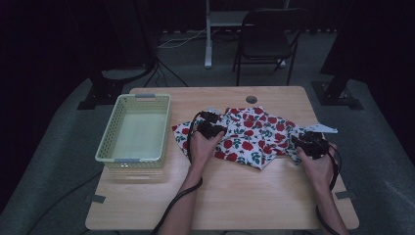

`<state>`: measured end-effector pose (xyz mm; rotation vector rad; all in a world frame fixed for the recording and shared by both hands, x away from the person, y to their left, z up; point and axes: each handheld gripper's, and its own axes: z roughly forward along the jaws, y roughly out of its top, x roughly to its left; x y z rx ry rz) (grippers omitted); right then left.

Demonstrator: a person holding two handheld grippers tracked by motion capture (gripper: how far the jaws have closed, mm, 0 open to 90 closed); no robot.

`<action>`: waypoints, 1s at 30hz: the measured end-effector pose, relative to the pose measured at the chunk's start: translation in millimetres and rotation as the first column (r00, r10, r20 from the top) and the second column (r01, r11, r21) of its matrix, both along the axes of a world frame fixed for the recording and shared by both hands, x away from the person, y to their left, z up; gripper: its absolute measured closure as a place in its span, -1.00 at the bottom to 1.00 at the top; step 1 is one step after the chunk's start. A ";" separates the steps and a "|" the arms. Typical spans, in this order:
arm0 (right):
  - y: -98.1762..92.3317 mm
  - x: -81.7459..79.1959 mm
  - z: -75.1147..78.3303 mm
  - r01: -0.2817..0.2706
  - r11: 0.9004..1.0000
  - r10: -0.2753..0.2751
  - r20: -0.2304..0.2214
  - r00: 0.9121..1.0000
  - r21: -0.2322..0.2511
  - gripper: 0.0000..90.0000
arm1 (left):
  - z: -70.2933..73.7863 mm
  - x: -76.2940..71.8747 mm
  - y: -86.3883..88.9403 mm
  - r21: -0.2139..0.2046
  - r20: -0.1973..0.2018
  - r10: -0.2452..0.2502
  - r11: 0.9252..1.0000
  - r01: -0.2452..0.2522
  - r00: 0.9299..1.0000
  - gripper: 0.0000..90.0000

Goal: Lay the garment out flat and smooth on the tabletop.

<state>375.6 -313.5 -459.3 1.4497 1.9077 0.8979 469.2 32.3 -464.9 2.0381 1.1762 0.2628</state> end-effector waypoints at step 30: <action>4.8 4.2 -8.0 -0.008 1.000 0.008 -0.018 1.000 -0.001 0.41 | -2.3 5.5 -22.0 0.065 -0.009 -0.042 0.997 0.043 0.999 0.99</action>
